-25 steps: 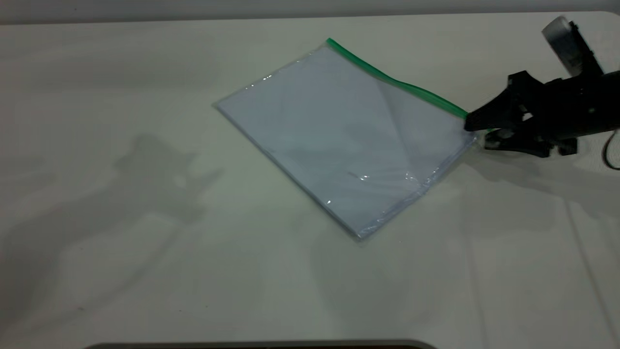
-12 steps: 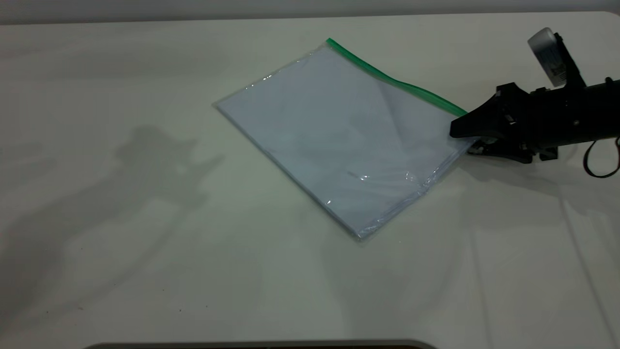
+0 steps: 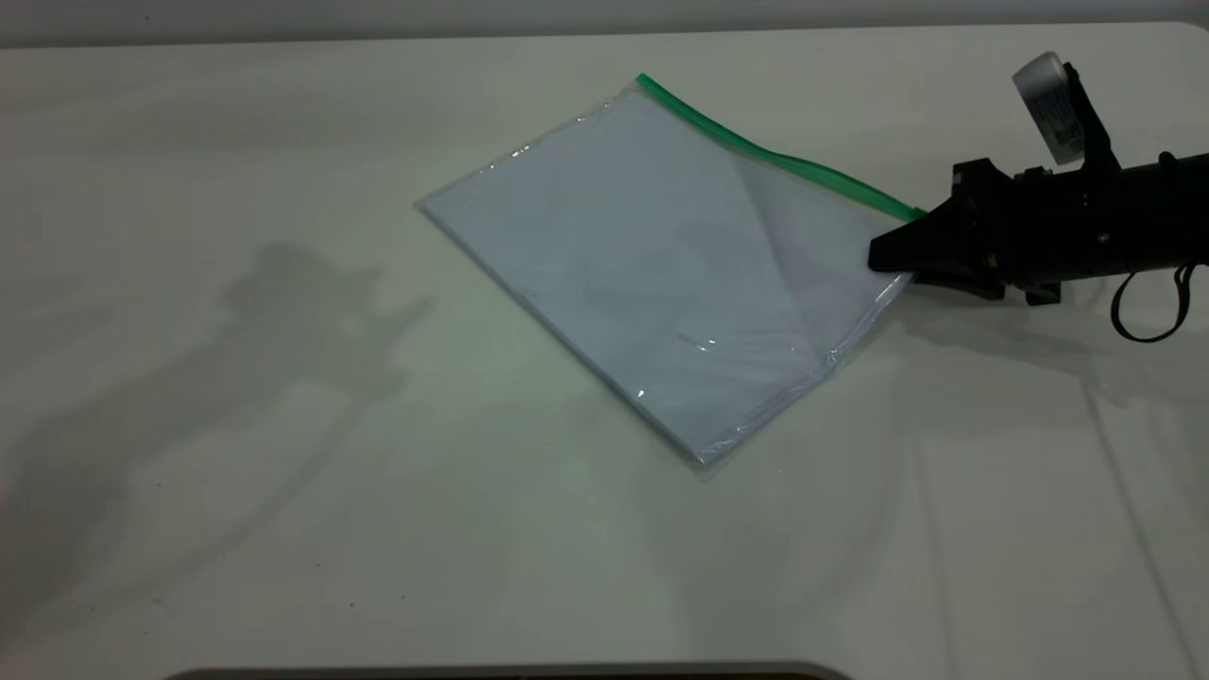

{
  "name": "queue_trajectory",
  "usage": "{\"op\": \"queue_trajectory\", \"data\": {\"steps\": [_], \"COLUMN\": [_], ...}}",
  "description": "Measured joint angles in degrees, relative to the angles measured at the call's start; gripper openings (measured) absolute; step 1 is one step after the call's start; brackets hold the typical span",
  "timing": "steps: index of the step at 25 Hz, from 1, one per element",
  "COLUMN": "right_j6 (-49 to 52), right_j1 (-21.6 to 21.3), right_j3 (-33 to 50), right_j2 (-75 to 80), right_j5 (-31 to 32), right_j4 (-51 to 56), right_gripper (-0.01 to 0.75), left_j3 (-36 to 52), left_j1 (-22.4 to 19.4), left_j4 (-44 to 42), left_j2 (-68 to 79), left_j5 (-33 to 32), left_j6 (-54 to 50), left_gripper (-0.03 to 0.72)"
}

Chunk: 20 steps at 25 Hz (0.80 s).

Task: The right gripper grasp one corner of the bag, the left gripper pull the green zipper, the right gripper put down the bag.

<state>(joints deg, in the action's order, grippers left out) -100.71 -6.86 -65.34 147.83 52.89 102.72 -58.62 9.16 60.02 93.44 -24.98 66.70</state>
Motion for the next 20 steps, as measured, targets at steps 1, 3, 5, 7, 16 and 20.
{"op": "queue_trajectory", "data": {"steps": [1, 3, 5, 7, 16, 20], "right_j6": [-0.4, -1.0, -1.0, 0.3, 11.1, 15.4], "right_j1": [0.0, 0.0, 0.5, 1.6, 9.3, 10.4], "right_j3": [0.0, 0.0, -1.0, -2.5, -13.0, -17.9], "right_j2": [0.0, 0.0, 0.0, 0.0, 0.0, 0.3], "right_j5": [0.7, 2.2, 2.8, 3.0, 3.1, 4.4], "right_j4": [0.0, -0.3, -2.4, -6.1, -22.0, -27.8], "right_gripper": [0.04, 0.035, 0.035, 0.035, 0.035, 0.035], "left_j3": [-0.3, -1.5, -3.7, -6.4, -19.5, -25.6], "left_j1": [0.0, 0.1, 0.5, 0.9, 5.4, 8.5], "left_j4": [0.0, -0.1, -0.1, -0.1, -0.2, -1.6], "left_j2": [0.9, 3.2, 6.1, 8.9, 22.0, 28.2], "left_j5": [-0.2, -0.8, -1.9, -3.1, -5.8, -6.5], "left_j6": [0.0, 0.0, 0.3, 1.2, 5.1, 5.6], "left_gripper": [0.547, 0.547, 0.547, 0.547, 0.547, 0.547]}}
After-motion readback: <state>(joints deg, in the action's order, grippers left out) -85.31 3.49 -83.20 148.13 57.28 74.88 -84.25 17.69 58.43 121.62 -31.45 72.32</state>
